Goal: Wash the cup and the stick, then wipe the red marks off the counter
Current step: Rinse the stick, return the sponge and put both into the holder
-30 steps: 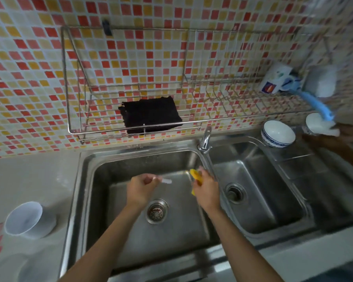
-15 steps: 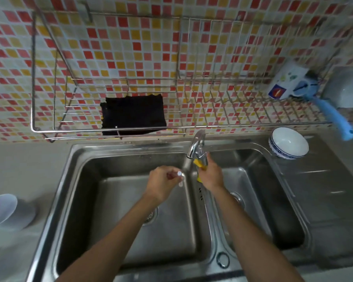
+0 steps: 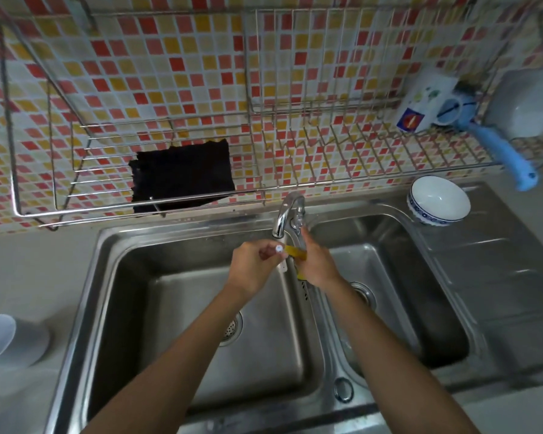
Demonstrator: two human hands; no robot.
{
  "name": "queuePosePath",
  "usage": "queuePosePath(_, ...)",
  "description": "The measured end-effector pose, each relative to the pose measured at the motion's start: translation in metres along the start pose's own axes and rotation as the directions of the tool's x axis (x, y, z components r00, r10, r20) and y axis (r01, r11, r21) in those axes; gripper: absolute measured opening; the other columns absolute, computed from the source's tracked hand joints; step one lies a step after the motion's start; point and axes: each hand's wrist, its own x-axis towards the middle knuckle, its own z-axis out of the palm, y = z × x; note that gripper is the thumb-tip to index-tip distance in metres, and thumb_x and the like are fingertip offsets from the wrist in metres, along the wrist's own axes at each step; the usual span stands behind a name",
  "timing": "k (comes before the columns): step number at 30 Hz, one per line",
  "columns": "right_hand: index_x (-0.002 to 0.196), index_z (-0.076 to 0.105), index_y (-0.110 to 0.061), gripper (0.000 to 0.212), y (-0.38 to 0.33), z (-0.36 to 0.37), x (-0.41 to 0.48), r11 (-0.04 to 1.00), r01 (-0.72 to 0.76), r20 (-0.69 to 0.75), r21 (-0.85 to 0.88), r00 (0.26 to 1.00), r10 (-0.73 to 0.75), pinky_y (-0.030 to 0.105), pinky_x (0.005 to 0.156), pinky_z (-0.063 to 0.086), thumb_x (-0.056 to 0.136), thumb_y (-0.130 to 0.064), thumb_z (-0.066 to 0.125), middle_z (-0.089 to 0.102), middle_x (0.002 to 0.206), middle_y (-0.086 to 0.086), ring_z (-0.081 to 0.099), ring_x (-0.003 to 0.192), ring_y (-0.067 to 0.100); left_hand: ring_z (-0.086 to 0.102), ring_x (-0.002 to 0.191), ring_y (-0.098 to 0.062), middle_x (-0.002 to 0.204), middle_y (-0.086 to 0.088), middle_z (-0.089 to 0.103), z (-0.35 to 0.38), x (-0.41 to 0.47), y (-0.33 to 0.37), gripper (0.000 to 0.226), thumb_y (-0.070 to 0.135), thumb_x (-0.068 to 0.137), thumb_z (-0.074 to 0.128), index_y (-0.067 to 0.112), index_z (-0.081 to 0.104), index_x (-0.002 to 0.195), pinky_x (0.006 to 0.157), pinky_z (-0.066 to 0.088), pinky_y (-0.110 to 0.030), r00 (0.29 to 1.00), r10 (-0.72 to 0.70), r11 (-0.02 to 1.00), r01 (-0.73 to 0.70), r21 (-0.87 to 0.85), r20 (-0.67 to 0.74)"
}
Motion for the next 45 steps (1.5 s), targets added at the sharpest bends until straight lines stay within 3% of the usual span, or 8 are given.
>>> queuePosePath(6,0.152,0.023,-0.021,0.076,-0.002,0.001,-0.002,0.999,0.017,-0.005,0.036,1.000,-0.017,0.040,0.095,0.047,0.089,-0.023,0.065,0.051,0.142,0.012,0.057,0.119,0.034,0.070,0.081,-0.023,0.081,-0.006,0.075,-0.004,0.006,0.001,0.009,0.019,0.081,0.077,0.015,0.076,0.090,0.075,0.052,-0.029,0.999,-0.031,0.999,0.031,-0.015,-0.013)
queuePosePath(16,0.152,0.024,-0.029,0.077,-0.002,0.005,-0.008,0.965,-0.080,-0.067,0.248,0.993,0.099,0.039,0.088,0.052,0.088,-0.024,0.066,0.062,0.117,-0.001,0.063,0.097,0.022,0.060,0.063,-0.005,0.070,0.002,0.069,-0.007,0.003,-0.002,0.009,0.019,0.080,0.078,0.016,0.076,0.089,0.066,0.048,-0.019,1.000,-0.006,1.000,0.006,0.001,-0.028)
queuePosePath(20,0.149,0.033,-0.025,0.064,0.013,0.002,-0.026,0.752,-0.209,-0.070,0.625,0.944,0.321,0.040,0.098,0.049,0.092,-0.010,0.056,0.054,0.139,0.002,0.058,0.118,0.021,0.061,0.062,0.001,0.071,0.007,0.070,-0.007,0.001,-0.006,0.016,0.022,0.081,0.077,0.014,0.076,0.095,0.066,0.048,-0.011,0.999,0.010,1.000,-0.009,0.012,-0.035)
queuePosePath(23,0.143,0.042,-0.024,0.053,0.021,-0.003,-0.047,0.379,-0.281,0.115,0.882,0.907,0.406,0.045,0.083,0.055,0.095,-0.004,0.042,0.057,0.131,0.013,0.061,0.110,0.031,0.071,0.084,-0.014,0.091,0.001,0.076,-0.008,-0.004,-0.011,0.018,0.026,0.082,0.076,0.019,0.077,0.099,0.081,0.055,-0.026,0.999,0.035,0.999,-0.035,0.005,-0.016)
queuePosePath(28,0.130,0.053,-0.026,0.038,0.016,0.000,-0.064,0.103,-0.372,0.327,0.923,0.895,0.303,0.033,0.071,0.049,0.096,-0.011,0.041,0.058,0.116,0.009,0.060,0.096,0.026,0.071,0.090,-0.012,0.099,0.002,0.076,-0.009,-0.002,-0.009,0.016,0.025,0.084,0.074,0.019,0.077,0.099,0.088,0.056,-0.033,0.999,0.027,0.999,-0.026,-0.025,0.031)
queuePosePath(36,0.123,0.058,-0.011,0.034,-0.022,0.018,-0.051,0.091,-0.437,0.409,0.895,0.884,0.228,0.029,0.057,0.054,0.090,-0.001,0.057,0.065,0.105,0.019,0.065,0.086,0.028,0.067,0.095,-0.010,0.106,0.001,0.069,-0.032,-0.014,-0.023,0.022,0.023,0.088,0.070,0.022,0.073,0.110,0.077,0.043,0.000,0.995,0.102,0.993,-0.103,0.056,0.021)
queuePosePath(41,0.116,0.058,-0.005,0.034,-0.033,0.030,-0.040,0.191,-0.484,0.439,0.854,0.867,0.236,0.040,0.086,0.054,0.083,-0.003,0.068,0.066,0.112,0.021,0.065,0.101,0.035,0.066,0.093,-0.002,0.105,0.008,0.071,-0.054,-0.029,-0.048,0.022,0.028,0.088,0.070,0.025,0.073,0.109,0.072,0.044,-0.001,0.995,0.049,0.997,-0.044,0.056,-0.092)
queuePosePath(45,0.111,0.056,-0.009,0.023,-0.038,0.036,-0.035,0.201,-0.479,0.435,0.855,0.872,0.227,0.027,0.060,0.052,0.090,-0.001,0.061,0.068,0.106,0.018,0.069,0.087,0.027,0.068,0.089,-0.004,0.098,0.006,0.074,-0.064,-0.048,-0.076,0.019,0.023,0.086,0.072,0.022,0.075,0.105,0.075,0.051,-0.012,0.982,-0.067,0.996,0.076,0.042,-0.179)
